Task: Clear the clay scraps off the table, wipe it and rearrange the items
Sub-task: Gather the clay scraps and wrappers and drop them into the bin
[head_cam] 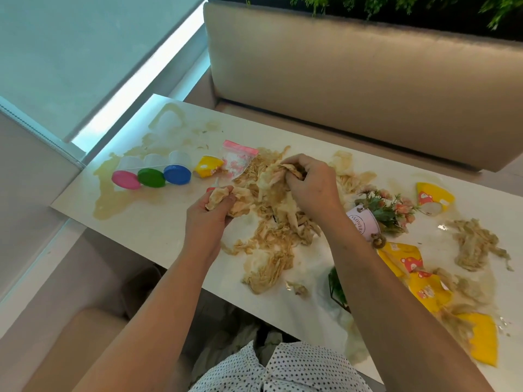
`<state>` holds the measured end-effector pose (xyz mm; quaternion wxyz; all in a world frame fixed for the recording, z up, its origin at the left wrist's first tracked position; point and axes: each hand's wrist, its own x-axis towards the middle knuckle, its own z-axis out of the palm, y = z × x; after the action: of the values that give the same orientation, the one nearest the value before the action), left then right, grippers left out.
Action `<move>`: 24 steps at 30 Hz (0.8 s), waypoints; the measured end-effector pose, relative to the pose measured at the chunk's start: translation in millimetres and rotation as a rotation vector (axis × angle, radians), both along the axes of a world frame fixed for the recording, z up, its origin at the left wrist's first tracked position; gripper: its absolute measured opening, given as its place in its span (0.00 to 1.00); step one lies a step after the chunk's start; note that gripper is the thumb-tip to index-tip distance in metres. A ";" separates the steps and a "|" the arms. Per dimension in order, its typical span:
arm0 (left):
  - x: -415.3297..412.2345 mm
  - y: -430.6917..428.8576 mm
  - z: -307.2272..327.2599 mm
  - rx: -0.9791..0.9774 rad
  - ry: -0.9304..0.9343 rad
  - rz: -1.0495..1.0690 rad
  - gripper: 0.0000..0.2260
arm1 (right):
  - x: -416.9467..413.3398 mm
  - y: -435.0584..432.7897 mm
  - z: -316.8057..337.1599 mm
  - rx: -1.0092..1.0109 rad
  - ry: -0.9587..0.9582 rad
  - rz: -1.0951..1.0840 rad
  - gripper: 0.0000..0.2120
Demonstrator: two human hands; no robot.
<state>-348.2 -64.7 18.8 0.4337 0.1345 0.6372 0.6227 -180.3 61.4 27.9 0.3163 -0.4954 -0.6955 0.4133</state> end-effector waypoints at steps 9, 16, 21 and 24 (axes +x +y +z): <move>-30.4 -31.3 15.3 0.046 0.040 0.135 0.09 | -51.3 1.3 26.8 0.042 0.083 0.106 0.11; -86.5 -68.1 18.2 0.086 0.017 0.254 0.11 | -126.6 -20.3 41.9 0.047 0.111 0.250 0.12; -153.2 -90.4 5.3 0.070 0.027 0.283 0.11 | -204.6 -39.3 35.9 0.054 0.087 0.334 0.12; -205.3 -104.7 -6.2 0.027 0.014 0.301 0.09 | -255.2 -56.1 24.7 0.030 0.066 0.358 0.11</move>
<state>-553.6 -169.4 12.6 0.3290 0.0476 0.6448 0.6883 -435.6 5.3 52.6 0.2679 -0.3450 -0.7679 0.4686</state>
